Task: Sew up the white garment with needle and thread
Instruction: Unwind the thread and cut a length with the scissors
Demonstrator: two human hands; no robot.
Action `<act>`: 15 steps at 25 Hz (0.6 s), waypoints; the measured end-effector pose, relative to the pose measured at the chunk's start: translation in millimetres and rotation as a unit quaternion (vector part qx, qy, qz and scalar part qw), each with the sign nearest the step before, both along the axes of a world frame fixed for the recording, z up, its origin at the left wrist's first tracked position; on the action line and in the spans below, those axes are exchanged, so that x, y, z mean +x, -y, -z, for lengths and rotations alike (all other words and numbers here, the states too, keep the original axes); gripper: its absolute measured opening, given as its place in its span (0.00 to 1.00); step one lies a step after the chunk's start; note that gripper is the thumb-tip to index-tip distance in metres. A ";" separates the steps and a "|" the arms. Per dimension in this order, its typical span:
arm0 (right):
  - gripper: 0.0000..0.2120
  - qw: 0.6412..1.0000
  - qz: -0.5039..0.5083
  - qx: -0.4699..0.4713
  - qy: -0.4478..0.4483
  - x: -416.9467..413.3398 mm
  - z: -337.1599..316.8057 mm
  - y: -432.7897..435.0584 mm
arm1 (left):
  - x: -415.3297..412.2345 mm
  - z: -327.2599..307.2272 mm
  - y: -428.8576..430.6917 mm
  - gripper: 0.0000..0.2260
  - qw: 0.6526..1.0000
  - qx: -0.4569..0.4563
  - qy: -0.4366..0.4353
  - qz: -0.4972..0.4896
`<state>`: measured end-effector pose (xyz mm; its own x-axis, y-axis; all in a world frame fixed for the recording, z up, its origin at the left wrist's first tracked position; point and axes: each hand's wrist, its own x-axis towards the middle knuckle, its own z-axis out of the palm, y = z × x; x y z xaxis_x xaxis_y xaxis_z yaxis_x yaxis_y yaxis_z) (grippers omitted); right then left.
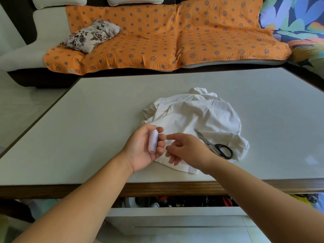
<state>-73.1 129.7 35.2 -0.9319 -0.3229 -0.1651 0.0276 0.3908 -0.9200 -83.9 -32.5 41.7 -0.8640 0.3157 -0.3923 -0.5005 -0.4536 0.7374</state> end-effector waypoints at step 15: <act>0.17 0.902 0.138 0.297 -0.280 -9.3 -15.0 -28.9 | -0.3 0.4 5.4 0.04 0.997 -0.054 -0.005 -0.060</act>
<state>-82.4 158.5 50.3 -0.9541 -0.0762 0.2896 -0.2057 0.8695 -0.4491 -84.2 -37.9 41.3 -0.8970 0.1652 -0.4100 -0.4397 -0.4275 0.7899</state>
